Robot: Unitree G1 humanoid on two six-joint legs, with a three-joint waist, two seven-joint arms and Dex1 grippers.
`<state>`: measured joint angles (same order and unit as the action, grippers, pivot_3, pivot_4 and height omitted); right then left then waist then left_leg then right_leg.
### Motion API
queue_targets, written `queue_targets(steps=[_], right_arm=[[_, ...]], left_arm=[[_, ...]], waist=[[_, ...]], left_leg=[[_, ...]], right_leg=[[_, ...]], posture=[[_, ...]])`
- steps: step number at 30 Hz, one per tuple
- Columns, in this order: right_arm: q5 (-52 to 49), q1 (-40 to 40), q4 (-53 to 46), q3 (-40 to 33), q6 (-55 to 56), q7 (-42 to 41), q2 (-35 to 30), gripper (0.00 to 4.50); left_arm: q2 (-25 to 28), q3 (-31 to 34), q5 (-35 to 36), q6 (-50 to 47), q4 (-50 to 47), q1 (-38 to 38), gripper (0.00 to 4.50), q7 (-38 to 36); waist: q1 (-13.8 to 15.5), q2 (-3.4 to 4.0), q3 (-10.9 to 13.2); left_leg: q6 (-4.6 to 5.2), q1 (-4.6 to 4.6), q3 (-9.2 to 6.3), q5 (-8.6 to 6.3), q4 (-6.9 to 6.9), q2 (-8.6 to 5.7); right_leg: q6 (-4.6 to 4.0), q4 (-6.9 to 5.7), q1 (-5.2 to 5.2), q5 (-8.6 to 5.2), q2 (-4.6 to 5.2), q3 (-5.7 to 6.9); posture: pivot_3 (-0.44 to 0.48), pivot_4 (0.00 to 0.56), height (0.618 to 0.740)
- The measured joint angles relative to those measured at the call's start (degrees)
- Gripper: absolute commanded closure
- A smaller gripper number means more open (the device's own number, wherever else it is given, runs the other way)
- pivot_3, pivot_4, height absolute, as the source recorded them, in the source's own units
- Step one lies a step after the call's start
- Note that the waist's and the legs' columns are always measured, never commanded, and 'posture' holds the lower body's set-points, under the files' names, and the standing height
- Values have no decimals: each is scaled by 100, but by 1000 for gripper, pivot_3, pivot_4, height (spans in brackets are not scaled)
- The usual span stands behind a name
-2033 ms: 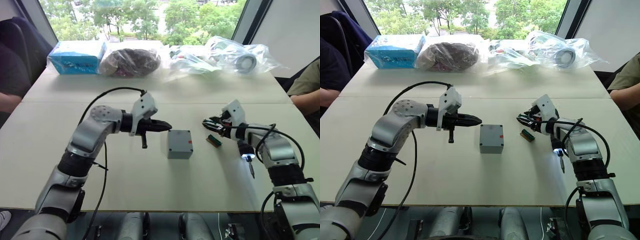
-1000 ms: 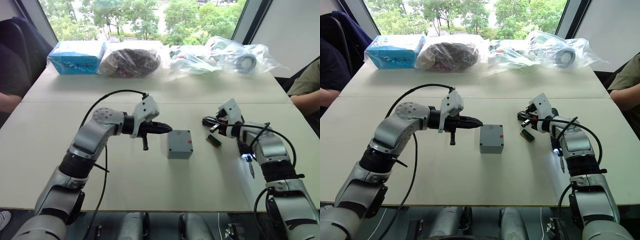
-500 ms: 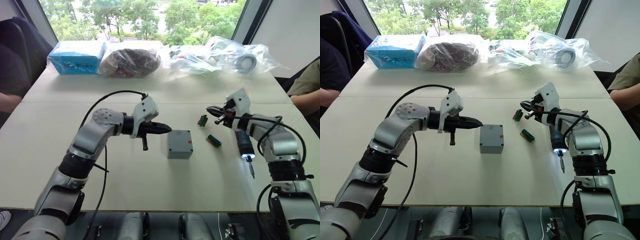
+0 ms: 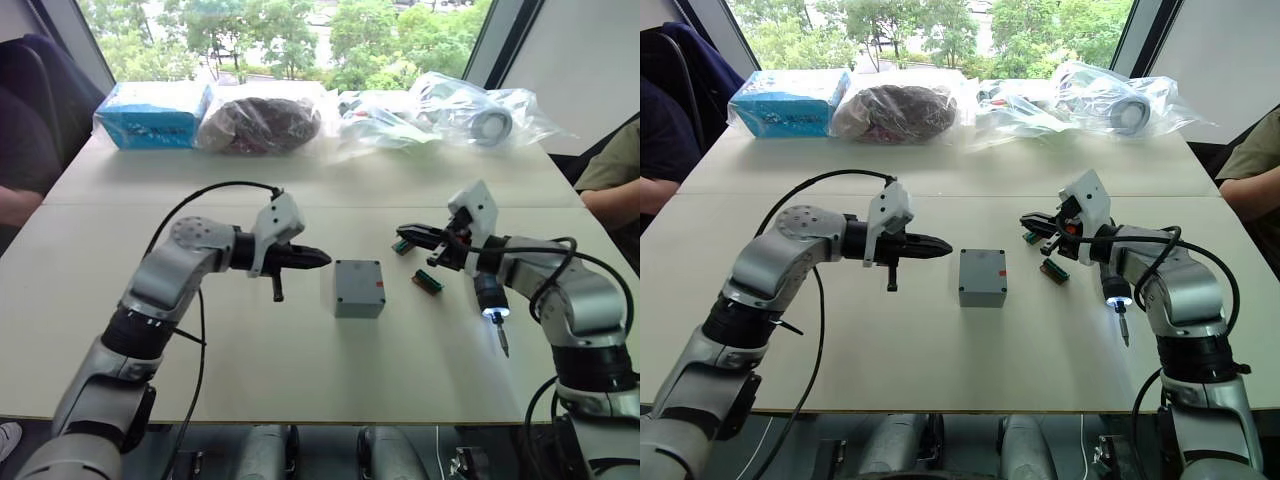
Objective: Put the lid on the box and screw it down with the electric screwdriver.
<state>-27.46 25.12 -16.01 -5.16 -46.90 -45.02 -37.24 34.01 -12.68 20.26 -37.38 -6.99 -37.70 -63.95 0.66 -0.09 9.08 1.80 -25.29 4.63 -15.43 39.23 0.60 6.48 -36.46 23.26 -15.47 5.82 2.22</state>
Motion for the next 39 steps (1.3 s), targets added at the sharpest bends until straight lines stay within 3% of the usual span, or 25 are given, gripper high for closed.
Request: queue_targets(steps=[9,39], right_arm=[[-215,-220,-409,275,-325,82,5,4460],[158,-196,139,653,169,153,41,4460]], left_arm=[[156,3,234,-220,-382,154,4500,-88],[5,-6,273,-210,-305,75,4500,136]], waist=[[4,0,0],[5,0,0]], left_leg=[[2,1,-1,-1,0,-3],[1,1,-1,0,0,-3]], right_leg=[[0,0,-1,0,0,0],[0,0,-2,0,0,0]], posture=[[0,150,740],[0,150,740]])
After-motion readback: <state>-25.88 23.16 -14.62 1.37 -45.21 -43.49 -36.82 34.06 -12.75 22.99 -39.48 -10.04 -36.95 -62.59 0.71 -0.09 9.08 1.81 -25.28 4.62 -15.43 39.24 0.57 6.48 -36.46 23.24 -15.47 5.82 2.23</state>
